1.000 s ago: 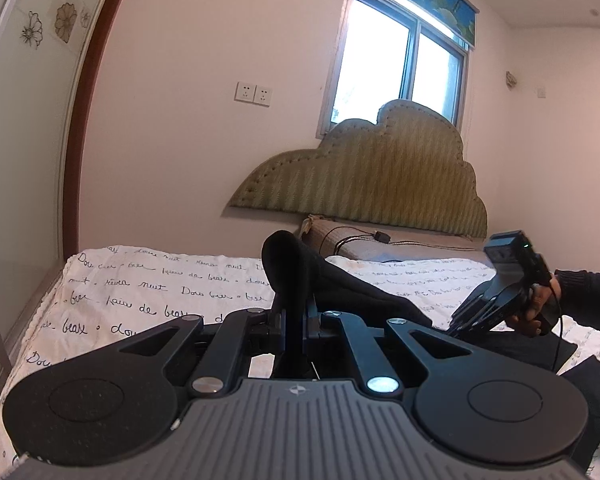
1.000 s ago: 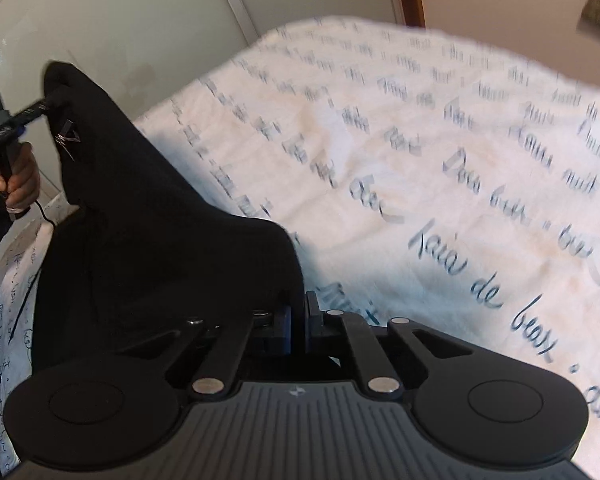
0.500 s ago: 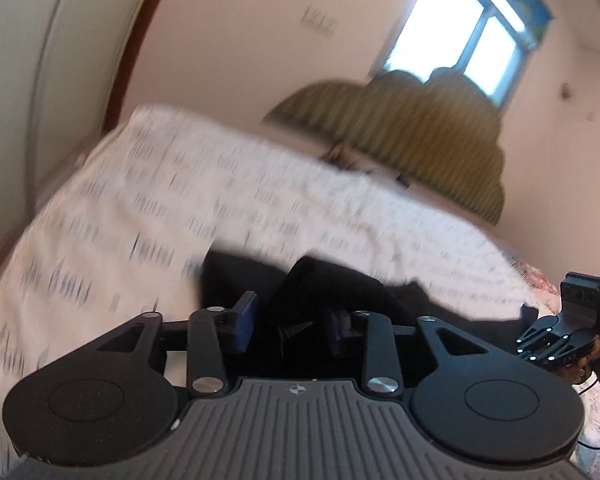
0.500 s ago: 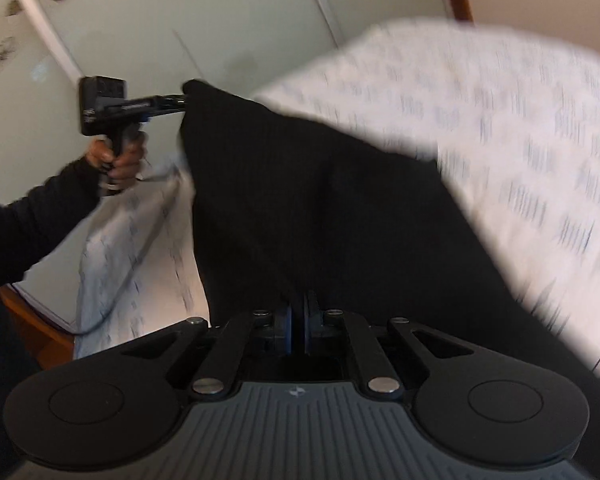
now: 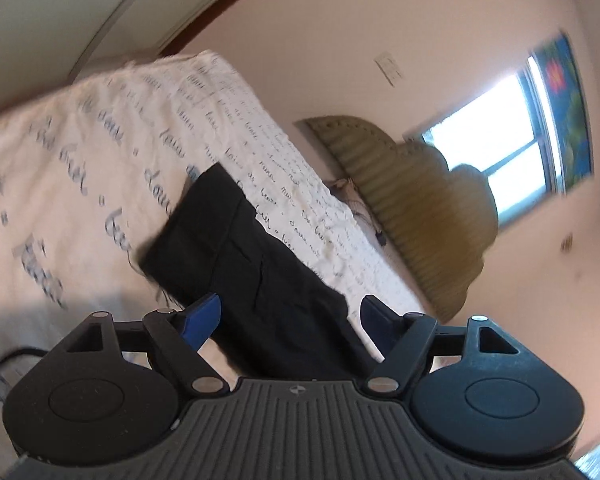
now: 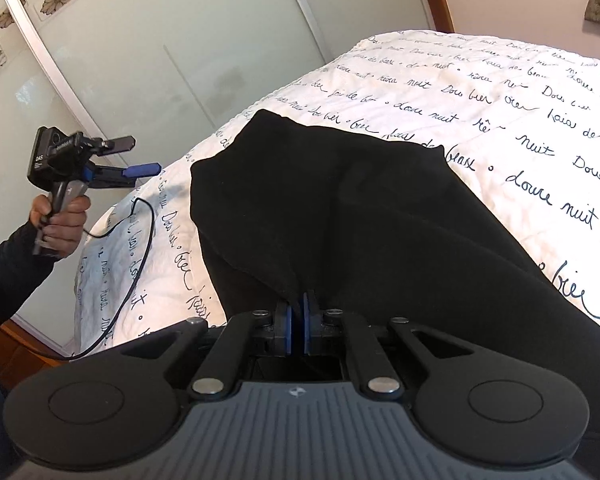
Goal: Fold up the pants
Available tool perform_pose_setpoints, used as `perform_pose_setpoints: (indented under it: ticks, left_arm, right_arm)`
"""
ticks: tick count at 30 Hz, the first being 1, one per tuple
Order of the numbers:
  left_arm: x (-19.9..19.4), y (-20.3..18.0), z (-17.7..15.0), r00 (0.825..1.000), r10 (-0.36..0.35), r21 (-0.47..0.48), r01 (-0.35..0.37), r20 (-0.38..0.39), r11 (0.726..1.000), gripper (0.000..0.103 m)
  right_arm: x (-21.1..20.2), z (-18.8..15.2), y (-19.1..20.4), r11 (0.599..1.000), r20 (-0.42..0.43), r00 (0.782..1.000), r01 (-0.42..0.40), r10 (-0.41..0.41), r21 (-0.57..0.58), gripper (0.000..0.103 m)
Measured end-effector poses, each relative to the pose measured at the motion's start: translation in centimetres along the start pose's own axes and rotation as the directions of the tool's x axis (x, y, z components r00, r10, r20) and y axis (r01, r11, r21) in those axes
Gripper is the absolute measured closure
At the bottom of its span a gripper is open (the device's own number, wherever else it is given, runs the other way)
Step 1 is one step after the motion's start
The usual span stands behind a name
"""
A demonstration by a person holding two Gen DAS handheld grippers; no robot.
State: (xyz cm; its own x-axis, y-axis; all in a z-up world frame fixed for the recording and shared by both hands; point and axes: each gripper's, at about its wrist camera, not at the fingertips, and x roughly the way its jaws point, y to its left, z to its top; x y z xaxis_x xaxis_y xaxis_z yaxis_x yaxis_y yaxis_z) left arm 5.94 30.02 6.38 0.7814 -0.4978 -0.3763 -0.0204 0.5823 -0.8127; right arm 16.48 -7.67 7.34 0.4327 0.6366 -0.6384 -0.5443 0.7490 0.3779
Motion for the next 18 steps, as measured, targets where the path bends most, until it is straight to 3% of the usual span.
perform_pose_setpoints:
  ticks: [3,7,14,17,18]
  left_arm:
    - [1.8,0.8,-0.3,1.000,0.007,-0.150,-0.011,-0.028,0.989,0.026]
    - [3.4,1.1,0.0,0.995,0.100,-0.166,-0.101,-0.016,0.981,0.026]
    - [5.2,2.1,0.6,0.988,0.154,-0.192,-0.157,-0.033,0.969,0.027]
    - [5.6,2.0,0.6,0.983,0.181,-0.176,-0.185,-0.037,0.967,0.042]
    - [5.8,1.9,0.7,0.981,0.187,-0.163,-0.191,-0.042,0.968,0.063]
  right_arm:
    - [0.0,-0.1,0.1,1.000,0.013,1.000,0.005,-0.005,0.000,0.098]
    - [-0.2,-0.1,0.5,1.000,0.018,1.000,0.010,-0.010,-0.006,0.098]
    - [-0.1,-0.5,0.0,1.000,0.032,0.999,0.003,-0.004,0.018,0.098]
    - [-0.1,-0.6,0.0,1.000,0.039,0.999,0.002,-0.003,0.024,0.098]
    - [-0.1,-0.6,0.0,1.000,0.041,0.999,0.003,-0.004,0.024,0.098]
